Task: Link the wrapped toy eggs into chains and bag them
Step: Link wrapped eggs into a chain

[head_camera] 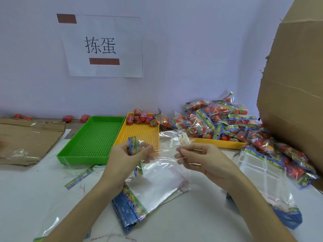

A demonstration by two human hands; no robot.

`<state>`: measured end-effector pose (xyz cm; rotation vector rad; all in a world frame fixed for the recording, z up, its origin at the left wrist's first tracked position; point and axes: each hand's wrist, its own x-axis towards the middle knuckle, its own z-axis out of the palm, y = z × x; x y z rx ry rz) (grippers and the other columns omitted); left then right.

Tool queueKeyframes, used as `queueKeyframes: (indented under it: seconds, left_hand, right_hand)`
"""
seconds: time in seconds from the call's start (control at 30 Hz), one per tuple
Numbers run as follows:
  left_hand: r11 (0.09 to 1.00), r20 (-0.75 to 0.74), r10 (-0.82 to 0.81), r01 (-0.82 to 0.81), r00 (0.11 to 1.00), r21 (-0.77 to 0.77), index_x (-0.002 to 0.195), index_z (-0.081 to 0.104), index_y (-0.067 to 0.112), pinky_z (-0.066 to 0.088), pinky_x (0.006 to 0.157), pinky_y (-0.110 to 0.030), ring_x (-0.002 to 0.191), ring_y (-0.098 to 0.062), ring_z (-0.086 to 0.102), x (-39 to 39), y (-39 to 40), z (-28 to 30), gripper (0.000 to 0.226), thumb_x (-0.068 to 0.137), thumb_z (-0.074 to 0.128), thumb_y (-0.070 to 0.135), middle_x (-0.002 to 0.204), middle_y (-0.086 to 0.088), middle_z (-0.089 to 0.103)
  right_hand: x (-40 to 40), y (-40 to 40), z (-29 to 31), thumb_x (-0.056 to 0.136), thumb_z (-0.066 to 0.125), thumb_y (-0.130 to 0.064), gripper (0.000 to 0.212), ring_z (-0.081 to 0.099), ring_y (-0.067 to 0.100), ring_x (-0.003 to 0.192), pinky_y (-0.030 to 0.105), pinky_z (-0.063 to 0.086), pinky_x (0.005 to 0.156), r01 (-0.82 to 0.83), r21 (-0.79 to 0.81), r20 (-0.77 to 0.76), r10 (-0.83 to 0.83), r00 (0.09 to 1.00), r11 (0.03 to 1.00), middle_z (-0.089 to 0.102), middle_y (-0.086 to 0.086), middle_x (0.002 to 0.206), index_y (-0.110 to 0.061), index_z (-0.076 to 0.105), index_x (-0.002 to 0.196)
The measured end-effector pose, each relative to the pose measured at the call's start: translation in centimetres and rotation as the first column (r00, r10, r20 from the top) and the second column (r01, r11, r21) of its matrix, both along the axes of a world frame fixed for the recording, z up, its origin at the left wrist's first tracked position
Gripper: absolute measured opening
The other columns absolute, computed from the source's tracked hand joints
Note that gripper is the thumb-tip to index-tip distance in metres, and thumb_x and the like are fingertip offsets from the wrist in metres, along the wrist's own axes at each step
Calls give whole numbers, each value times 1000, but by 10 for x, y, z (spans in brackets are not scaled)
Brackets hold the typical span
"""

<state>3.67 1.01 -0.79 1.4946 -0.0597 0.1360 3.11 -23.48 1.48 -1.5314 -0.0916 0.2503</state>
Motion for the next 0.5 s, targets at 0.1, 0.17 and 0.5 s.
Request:
queueKeyframes:
  seconds: [0.1, 0.17, 0.5]
  left_hand:
    - [1000, -19, -19, 19, 1000, -17, 95, 75, 3, 58, 64, -19, 71, -21, 78, 0, 0, 0, 28, 81, 84, 26, 82, -11, 80]
    - [1000, -31, -7, 7, 1000, 6, 92, 76, 8, 56, 61, -17, 67, -18, 77, 0, 1, 0, 31, 80, 83, 35, 77, -14, 78]
    - [879, 114, -272, 199, 955, 432, 124, 69, 31, 54, 85, -16, 95, 0, 72, -1, 10, 10, 59, 69, 90, 39, 102, 12, 79]
  right_hand:
    - [1, 8, -1, 91, 74, -18, 15, 74, 16, 77, 19, 57, 69, 152, -68, 118, -144, 983, 986, 80, 8, 94, -11, 79, 103]
    - [2, 11, -4, 92, 75, -17, 12, 72, 14, 72, 19, 56, 66, 226, -107, 200, -202, 959, 968, 80, 4, 88, -13, 79, 102]
    - [-2, 20, -6, 97, 64, -2, 30, 73, 11, 89, 17, 53, 74, 11, -403, 467, 195, 862, 915, 77, -8, 91, -27, 81, 100]
